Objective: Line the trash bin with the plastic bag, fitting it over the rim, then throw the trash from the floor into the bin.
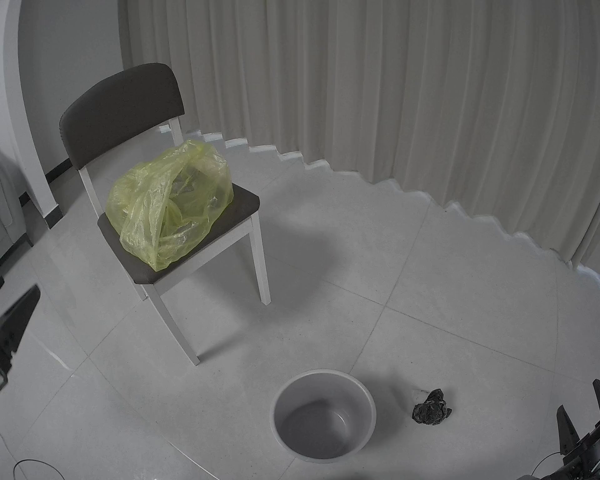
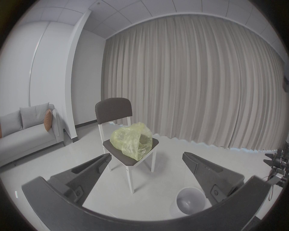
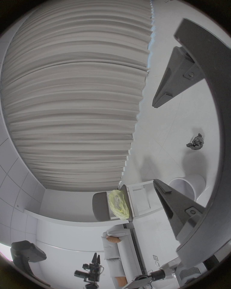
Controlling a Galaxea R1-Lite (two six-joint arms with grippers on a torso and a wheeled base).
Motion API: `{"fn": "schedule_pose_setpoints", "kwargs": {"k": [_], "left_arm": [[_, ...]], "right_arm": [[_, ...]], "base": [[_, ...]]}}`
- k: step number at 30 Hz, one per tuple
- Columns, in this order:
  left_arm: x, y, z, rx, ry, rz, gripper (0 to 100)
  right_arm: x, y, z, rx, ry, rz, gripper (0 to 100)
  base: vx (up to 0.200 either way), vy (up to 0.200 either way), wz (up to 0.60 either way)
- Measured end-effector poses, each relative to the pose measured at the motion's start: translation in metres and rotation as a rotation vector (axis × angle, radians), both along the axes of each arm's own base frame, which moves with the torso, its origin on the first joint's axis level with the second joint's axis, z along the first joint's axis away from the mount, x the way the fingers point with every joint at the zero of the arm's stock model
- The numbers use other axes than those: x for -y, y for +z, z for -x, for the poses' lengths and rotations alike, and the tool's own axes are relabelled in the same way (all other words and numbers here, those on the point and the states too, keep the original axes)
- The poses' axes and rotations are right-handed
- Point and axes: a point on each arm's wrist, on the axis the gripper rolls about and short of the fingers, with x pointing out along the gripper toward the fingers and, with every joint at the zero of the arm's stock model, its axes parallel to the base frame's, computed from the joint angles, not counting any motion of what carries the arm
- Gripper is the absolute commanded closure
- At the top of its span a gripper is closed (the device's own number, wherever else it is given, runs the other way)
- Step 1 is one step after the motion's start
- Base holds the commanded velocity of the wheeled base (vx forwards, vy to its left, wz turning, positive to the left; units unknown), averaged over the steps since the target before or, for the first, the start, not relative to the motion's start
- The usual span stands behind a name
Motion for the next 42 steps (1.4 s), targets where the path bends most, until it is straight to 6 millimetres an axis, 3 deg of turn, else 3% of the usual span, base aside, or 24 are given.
{"fn": "schedule_pose_setpoints", "kwargs": {"k": [9,16,22,27,33,38,42], "left_arm": [[0.007,0.059,-0.101,-0.178,0.055,-0.076,0],[0.016,0.084,-0.178,-0.301,0.074,-0.121,0],[0.028,0.092,-0.241,-0.373,0.092,-0.154,0],[0.04,0.072,-0.304,-0.458,0.123,-0.191,0],[0.052,0.018,-0.363,-0.602,0.15,-0.241,0],[0.056,-0.024,-0.39,-0.694,0.187,-0.281,0],[0.052,-0.038,-0.398,-0.722,0.196,-0.284,0]], "right_arm": [[0.0,0.0,0.0,0.001,0.002,0.0,0],[0.0,0.0,0.0,0.001,0.001,-0.002,0],[0.0,0.0,0.0,0.001,0.0,-0.005,0],[0.0,0.0,0.0,0.001,-0.001,-0.007,0],[0.0,0.0,0.0,0.001,-0.003,-0.007,0],[0.0,0.0,0.0,0.001,-0.003,-0.009,0],[0.0,0.0,0.0,0.001,-0.004,-0.011,0]], "base": [[0.0,0.0,0.0],[0.0,0.0,0.0],[0.0,0.0,0.0],[0.0,0.0,0.0],[0.0,0.0,0.0],[0.0,0.0,0.0],[0.0,0.0,0.0]]}}
